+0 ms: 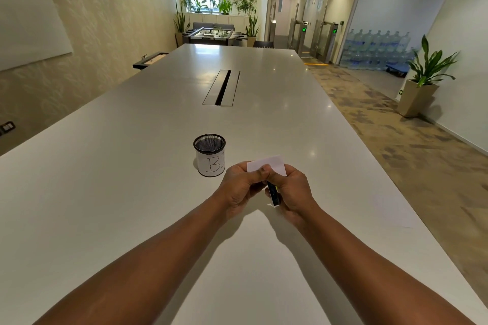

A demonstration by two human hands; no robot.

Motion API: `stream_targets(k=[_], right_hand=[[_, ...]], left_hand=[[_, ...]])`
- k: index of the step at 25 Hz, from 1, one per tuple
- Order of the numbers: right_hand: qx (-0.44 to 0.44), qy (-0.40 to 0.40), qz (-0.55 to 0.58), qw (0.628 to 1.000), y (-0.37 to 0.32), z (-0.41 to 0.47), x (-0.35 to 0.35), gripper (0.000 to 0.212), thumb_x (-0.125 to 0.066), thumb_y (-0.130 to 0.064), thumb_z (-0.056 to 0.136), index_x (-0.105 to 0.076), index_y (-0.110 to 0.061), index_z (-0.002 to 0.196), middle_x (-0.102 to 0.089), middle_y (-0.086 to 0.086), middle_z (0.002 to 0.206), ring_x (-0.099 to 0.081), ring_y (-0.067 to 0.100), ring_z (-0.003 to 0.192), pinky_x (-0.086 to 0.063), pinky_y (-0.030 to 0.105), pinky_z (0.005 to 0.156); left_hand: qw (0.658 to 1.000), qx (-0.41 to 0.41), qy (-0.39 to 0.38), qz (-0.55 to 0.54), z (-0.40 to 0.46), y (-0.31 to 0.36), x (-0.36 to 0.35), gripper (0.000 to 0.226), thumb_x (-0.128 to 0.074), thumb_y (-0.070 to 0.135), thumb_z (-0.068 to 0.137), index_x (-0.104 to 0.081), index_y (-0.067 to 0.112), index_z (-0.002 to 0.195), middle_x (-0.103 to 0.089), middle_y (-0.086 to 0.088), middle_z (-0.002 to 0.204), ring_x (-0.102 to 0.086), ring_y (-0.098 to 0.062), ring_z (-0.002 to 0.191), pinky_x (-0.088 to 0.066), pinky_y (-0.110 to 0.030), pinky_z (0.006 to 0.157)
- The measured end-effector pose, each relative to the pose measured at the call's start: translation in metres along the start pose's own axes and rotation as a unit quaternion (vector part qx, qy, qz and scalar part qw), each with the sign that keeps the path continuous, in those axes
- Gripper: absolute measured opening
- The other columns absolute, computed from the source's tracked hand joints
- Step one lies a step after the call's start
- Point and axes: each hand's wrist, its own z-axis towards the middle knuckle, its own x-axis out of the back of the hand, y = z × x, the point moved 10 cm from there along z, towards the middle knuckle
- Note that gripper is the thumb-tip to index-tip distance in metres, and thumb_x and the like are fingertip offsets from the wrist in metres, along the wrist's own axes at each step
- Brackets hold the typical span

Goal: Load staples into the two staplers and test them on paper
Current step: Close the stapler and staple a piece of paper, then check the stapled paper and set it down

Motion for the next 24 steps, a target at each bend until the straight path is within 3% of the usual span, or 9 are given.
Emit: stream_targets(k=[3, 6, 12, 16, 19, 21, 24], right_hand=[[-0.010, -0.009, 0.007, 1.000, -0.001, 0.001, 0.000, 0.023, -0.078, -0.022, 0.087, -0.075, -0.007, 0.104, -0.071, 0.006, 0.076, -0.060, 0.017, 0.059, -0.051, 0.030, 0.055], [-0.034, -0.039, 0.023, 0.998, -0.004, 0.003, -0.004, 0.032, -0.078, -0.028, 0.086, -0.073, -0.004, 0.107, -0.073, 0.010, 0.083, -0.065, 0.018, 0.062, -0.053, 0.030, 0.056], [-0.041, -0.073, 0.013, 0.996, -0.005, 0.003, -0.003, 0.034, -0.082, -0.026, 0.083, -0.073, -0.005, 0.108, -0.074, 0.006, 0.084, -0.068, 0.015, 0.070, -0.055, 0.027, 0.061], [-0.019, 0.000, -0.044, 0.999, -0.009, 0.012, 0.031, 0.020, -0.083, -0.011, 0.080, -0.075, -0.006, 0.097, -0.071, 0.005, 0.077, -0.064, 0.014, 0.063, -0.055, 0.029, 0.060], [0.008, 0.098, -0.124, 0.987, -0.013, 0.019, 0.070, 0.022, -0.085, -0.016, 0.078, -0.073, -0.008, 0.094, -0.070, 0.001, 0.072, -0.062, 0.011, 0.056, -0.050, 0.025, 0.051], [0.033, 0.156, -0.228, 0.961, -0.017, 0.022, 0.094, 0.026, -0.087, -0.026, 0.075, -0.071, -0.011, 0.088, -0.071, 0.001, 0.073, -0.063, 0.015, 0.061, -0.051, 0.029, 0.054], [0.072, 0.179, -0.409, 0.892, -0.022, 0.028, 0.107, 0.033, -0.085, -0.038, 0.074, -0.066, -0.011, 0.076, -0.067, 0.002, 0.067, -0.061, 0.020, 0.063, -0.046, 0.032, 0.058]], left_hand=[[1.000, 0.012, -0.013, 0.000, 0.002, 0.001, -0.002, 0.039, -0.080, 0.022, 0.077, -0.071, 0.003, 0.110, -0.076, -0.018, 0.110, -0.075, -0.023, 0.094, -0.061, -0.028, 0.078], [0.999, 0.036, -0.025, -0.030, 0.003, -0.003, -0.004, 0.024, -0.064, 0.027, 0.099, -0.070, 0.007, 0.110, -0.075, -0.016, 0.116, -0.075, -0.024, 0.101, -0.063, -0.038, 0.087], [0.997, 0.032, 0.058, -0.024, 0.013, -0.004, 0.012, 0.018, -0.053, 0.021, 0.105, -0.065, 0.011, 0.113, -0.078, -0.013, 0.110, -0.076, -0.023, 0.098, -0.061, -0.036, 0.083], [0.991, 0.014, 0.136, -0.003, 0.019, 0.001, 0.036, 0.010, -0.052, 0.017, 0.106, -0.062, 0.015, 0.103, -0.074, -0.008, 0.101, -0.073, -0.019, 0.089, -0.062, -0.026, 0.069], [0.987, 0.012, 0.162, 0.010, 0.023, -0.004, 0.049, 0.007, -0.058, 0.009, 0.102, -0.063, 0.012, 0.101, -0.071, -0.011, 0.107, -0.070, -0.020, 0.094, -0.061, -0.023, 0.065], [0.985, 0.012, 0.170, 0.018, 0.025, -0.009, 0.056, 0.009, -0.063, 0.004, 0.098, -0.065, 0.013, 0.100, -0.072, -0.010, 0.106, -0.070, -0.021, 0.094, -0.061, -0.022, 0.064], [0.984, 0.011, 0.172, 0.031, 0.029, -0.017, 0.063, 0.018, -0.069, -0.003, 0.092, -0.067, 0.010, 0.103, -0.074, -0.009, 0.102, -0.071, -0.022, 0.093, -0.060, -0.023, 0.064]])
